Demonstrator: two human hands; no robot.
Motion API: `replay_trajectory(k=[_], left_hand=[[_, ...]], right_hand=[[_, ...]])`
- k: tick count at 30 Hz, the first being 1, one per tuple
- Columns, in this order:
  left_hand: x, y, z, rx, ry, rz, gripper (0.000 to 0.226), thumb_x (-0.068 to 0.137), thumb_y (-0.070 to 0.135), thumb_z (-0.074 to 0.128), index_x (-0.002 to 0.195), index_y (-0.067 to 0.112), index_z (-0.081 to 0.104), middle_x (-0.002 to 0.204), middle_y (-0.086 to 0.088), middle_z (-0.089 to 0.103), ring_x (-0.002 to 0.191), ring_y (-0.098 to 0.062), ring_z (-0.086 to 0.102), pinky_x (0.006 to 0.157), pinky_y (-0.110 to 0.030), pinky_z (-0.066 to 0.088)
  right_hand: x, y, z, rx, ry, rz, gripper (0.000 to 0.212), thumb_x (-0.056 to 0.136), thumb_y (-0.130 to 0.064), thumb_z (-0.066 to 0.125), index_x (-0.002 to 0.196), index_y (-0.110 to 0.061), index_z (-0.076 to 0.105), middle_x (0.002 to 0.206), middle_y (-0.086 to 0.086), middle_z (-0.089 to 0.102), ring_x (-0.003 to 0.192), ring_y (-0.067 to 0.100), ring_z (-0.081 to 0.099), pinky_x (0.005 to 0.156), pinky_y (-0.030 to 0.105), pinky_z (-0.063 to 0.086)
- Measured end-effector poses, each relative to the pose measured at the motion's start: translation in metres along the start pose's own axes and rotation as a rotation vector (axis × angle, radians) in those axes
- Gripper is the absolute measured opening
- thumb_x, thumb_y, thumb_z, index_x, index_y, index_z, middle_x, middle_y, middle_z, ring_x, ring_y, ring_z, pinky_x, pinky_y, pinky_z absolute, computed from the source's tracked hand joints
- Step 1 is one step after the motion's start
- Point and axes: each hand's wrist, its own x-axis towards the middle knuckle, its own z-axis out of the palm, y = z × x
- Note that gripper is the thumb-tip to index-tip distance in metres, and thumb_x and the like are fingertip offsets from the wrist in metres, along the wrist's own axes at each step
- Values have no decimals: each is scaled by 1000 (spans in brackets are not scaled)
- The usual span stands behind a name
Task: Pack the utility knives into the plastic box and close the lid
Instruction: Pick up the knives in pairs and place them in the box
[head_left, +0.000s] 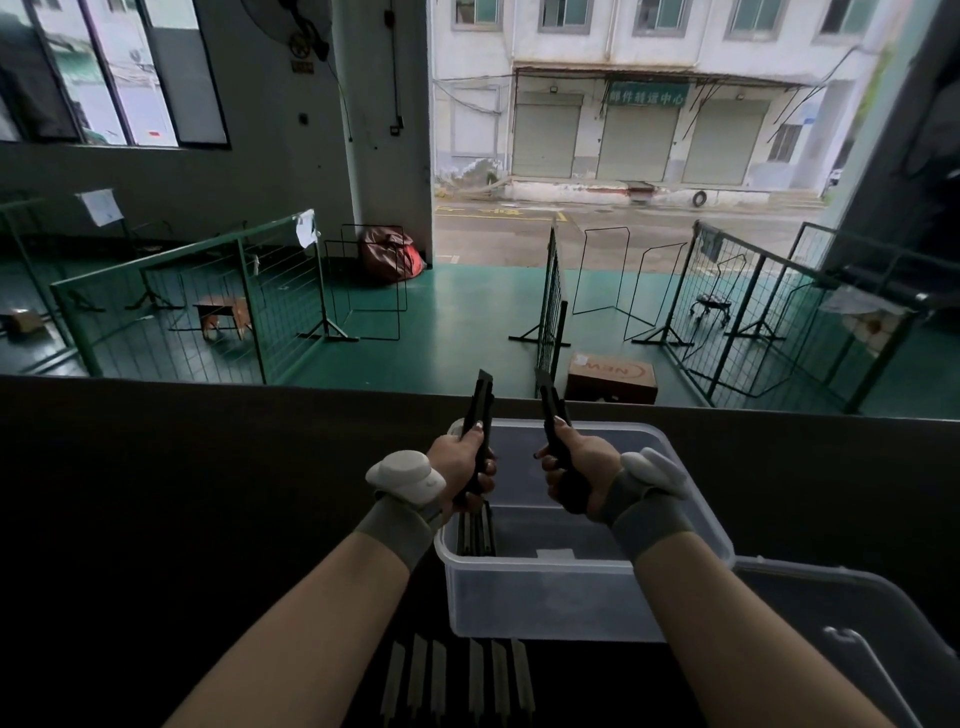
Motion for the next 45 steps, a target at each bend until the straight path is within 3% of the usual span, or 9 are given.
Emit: replay_trajectory(k=[8,14,18,22,25,29,33,38,45], left_hand=[[3,-9,-2,26,43,1,28,101,29,37,82,11,48,69,-3,53,50,-11,48,38,-18,36],[-5,-16,-4,-46,19,6,22,102,35,32,98,19,47,75,-4,57,62,-17,55,55,-26,46],[-6,-18,-5,-32,-11,11,23,102,33,32,106,15,47,72,-3,51,55,-14,50,37,-12,36],[-5,-17,-4,-51,-47,-6,37,99,44,37,83,12,48,65,0,44,30,-3,43,29,-6,23],[-1,-14,-1,-35,-78,-1,40,97,46,38,77,13,46,63,1,43,28,-2,39,28,-6,22],[3,-12,4,-5,-107,30,31,101,32,37,81,11,46,66,-1,44,31,-1,43,29,-7,24],[8,-8,13,6,-116,37,18,101,21,38,91,10,48,73,-3,48,35,-3,49,30,-9,29],[19,1,24,49,-105,37,18,100,17,40,115,7,45,82,-4,54,55,-11,49,31,-12,32],[40,4,34,47,-131,27,16,101,18,40,112,8,45,84,-5,55,59,-12,47,33,-12,32]], right_hand=[[-8,7,-5,149,-112,59,35,102,-20,29,72,-9,42,63,3,33,52,15,33,51,24,33],[-20,11,-14,28,-119,51,24,102,-28,33,97,-12,50,77,14,52,69,24,54,69,44,47],[-16,17,-16,48,-83,57,27,101,-34,34,103,-11,48,66,8,43,50,17,45,47,25,43],[-10,18,-14,42,-24,83,46,97,-46,38,72,-10,50,50,-1,41,27,8,37,33,12,28],[-8,15,-13,56,-15,66,48,98,-45,38,68,-9,48,45,-1,41,24,7,35,30,12,28],[-4,12,-13,92,-53,59,43,102,-32,30,72,-6,46,57,2,36,26,7,36,30,11,30],[1,4,-19,110,-80,39,34,103,-16,28,77,-5,46,62,4,35,46,12,35,34,15,33],[8,-11,-29,54,-102,12,22,100,-2,32,84,-4,47,69,9,40,57,17,39,54,29,33],[26,-23,-38,49,-138,3,20,98,2,35,86,-5,50,72,11,45,61,18,41,57,30,35]])
